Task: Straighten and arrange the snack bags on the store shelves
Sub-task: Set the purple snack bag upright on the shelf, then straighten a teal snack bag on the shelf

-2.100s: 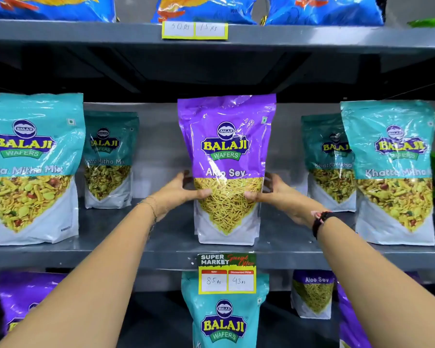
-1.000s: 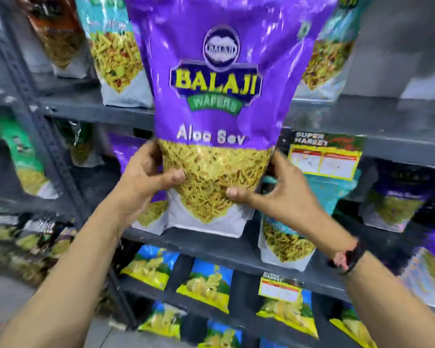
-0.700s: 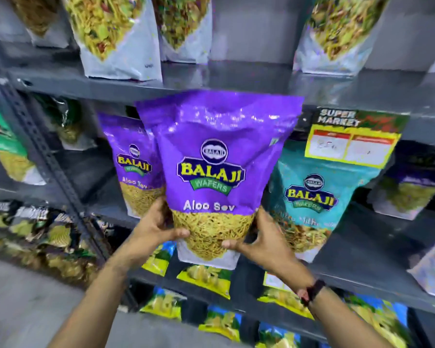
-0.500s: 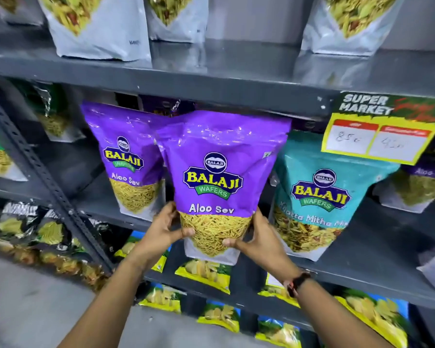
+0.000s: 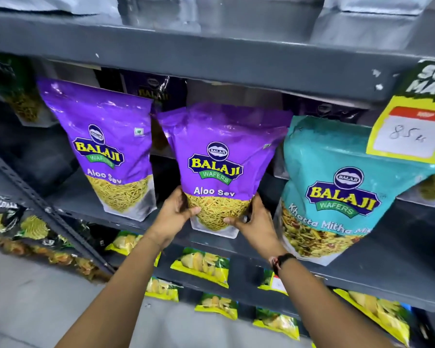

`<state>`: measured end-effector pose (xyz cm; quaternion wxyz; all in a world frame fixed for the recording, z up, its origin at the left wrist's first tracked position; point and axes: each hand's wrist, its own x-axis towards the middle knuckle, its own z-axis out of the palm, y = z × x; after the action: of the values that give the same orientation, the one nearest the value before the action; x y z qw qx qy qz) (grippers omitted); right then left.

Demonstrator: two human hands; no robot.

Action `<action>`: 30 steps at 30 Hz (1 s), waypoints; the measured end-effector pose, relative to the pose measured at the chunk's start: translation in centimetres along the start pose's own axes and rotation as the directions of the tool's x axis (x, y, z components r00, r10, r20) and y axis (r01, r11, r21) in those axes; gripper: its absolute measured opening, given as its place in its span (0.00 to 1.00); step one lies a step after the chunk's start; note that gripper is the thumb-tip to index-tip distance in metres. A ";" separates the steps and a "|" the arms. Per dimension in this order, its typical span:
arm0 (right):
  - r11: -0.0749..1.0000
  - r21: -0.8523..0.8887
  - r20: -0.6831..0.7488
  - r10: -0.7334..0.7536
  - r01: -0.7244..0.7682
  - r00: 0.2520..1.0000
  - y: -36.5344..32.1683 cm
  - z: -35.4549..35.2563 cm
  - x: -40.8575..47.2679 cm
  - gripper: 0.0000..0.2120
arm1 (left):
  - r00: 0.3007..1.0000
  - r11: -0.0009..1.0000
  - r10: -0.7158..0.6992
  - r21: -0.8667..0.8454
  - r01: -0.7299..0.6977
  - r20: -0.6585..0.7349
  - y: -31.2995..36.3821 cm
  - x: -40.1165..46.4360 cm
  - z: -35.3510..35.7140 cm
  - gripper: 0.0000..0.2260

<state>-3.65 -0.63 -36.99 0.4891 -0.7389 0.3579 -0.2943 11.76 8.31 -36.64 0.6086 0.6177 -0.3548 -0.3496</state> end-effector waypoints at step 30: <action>0.983 0.055 -0.046 0.178 -0.175 0.983 5.3 -16.6 -6.8 0.30 | 0.963 0.934 0.099 0.310 -0.177 0.251 0.3 -1.3 16.1 0.31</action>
<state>-21.84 -4.93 -36.79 0.5227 -0.6840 0.4266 -0.2775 -2.85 1.32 -36.58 0.4743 0.6393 -0.5193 -0.3108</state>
